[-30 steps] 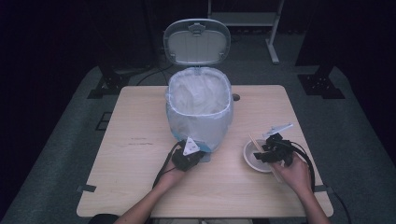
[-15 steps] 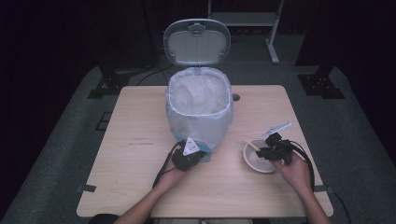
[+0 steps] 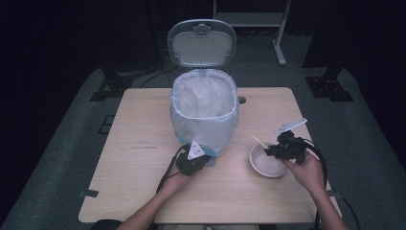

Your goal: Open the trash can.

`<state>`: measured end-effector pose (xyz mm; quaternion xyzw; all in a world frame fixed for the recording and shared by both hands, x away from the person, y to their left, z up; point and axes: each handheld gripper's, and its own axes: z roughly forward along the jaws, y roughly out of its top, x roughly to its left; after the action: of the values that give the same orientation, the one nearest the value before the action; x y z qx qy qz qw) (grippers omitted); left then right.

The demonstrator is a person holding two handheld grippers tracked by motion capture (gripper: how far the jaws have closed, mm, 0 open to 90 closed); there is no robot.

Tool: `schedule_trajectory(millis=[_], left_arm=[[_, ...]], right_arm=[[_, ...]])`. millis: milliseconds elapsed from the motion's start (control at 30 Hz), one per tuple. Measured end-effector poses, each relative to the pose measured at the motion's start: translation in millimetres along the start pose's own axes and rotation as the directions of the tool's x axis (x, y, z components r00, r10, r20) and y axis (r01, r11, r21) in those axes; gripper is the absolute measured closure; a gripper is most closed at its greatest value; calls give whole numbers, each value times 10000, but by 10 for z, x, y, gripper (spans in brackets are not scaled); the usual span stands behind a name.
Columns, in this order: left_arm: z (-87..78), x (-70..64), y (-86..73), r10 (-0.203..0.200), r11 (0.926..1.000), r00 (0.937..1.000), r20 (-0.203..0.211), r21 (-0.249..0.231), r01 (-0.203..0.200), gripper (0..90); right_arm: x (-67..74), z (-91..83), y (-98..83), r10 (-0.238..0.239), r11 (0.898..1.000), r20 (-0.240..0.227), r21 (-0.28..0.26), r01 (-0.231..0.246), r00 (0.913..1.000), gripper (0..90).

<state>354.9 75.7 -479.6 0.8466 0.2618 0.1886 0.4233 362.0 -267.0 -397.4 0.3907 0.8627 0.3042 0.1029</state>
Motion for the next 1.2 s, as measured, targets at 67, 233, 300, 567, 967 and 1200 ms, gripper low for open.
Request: schedule_trajectory(millis=[67,233,300,567,967,1200], left_arm=[[1,-2,0,-46,10000,10000,10,-25,46,877],[2,-4,-1,-84,9999,10000,42,-57,84,877],[1,-3,0,-56,10000,10000,25,-39,56,876],[1,-3,-1,-60,10000,10000,31,-50,60,876],[5,-5,-3,-101,9999,9999,48,-86,102,875],[3,-5,-2,-102,9999,9999,59,-70,102,875]], right_arm=[[9,-63,30,-20,10000,-19,-86,20,10000,786],[29,-175,93,-148,9993,-105,-335,144,9998,787],[36,-224,120,-199,9989,-136,-430,193,9997,786],[33,-456,259,-281,9954,-269,-929,255,9992,788],[64,-751,485,-654,9896,-276,-1301,613,9975,788],[84,-870,590,-779,9872,-300,-1421,729,9965,788]])
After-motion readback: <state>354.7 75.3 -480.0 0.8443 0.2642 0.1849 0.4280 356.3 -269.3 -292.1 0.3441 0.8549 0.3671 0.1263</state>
